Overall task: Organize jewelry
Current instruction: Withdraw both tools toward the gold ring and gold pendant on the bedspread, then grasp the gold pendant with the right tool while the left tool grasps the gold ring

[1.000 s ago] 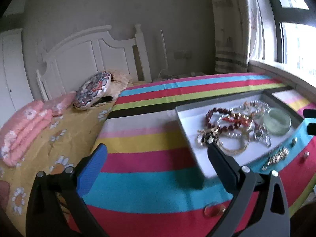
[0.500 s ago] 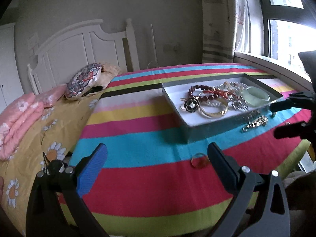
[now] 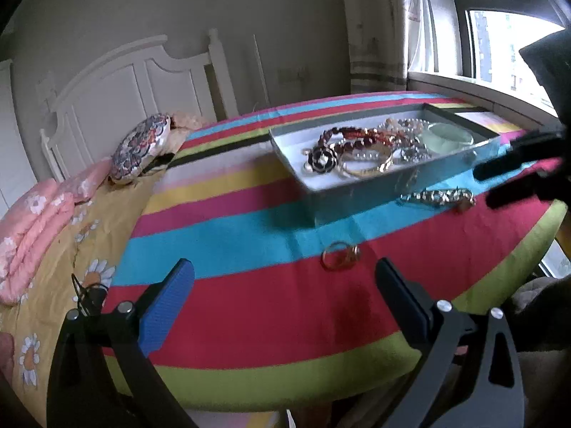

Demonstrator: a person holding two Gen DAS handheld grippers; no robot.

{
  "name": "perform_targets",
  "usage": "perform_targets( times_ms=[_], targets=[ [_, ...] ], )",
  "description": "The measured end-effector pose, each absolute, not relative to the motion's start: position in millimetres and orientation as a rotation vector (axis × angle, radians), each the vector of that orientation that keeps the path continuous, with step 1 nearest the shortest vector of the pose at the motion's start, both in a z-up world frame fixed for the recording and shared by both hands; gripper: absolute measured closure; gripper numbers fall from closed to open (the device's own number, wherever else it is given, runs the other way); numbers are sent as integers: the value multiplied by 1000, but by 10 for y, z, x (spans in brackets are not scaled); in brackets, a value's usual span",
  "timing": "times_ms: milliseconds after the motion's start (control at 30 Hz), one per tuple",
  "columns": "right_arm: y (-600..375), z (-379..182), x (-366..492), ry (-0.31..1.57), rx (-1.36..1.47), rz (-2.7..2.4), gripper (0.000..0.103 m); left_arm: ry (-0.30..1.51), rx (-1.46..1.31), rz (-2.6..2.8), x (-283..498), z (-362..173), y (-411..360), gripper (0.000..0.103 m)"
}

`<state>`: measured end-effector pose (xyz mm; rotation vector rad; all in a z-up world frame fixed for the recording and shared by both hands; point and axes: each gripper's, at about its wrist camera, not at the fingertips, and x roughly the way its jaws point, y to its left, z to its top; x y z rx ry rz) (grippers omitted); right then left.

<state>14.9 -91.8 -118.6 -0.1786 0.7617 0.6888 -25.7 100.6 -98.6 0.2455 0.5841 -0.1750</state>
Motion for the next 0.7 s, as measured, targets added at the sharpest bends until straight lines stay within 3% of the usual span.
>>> perform_targets(
  times_ms=[400, 533, 700],
  targets=[
    [-644, -1371, 208, 746, -361, 649, 62, 609, 221, -255, -292, -1072, 846, 3],
    [-691, -1377, 216, 726, -352, 652, 78, 629, 185, -277, -262, -1078, 872, 3],
    [-663, -1383, 134, 698, -385, 636, 81, 631, 157, -278, -246, -1061, 916, 3]
  ],
)
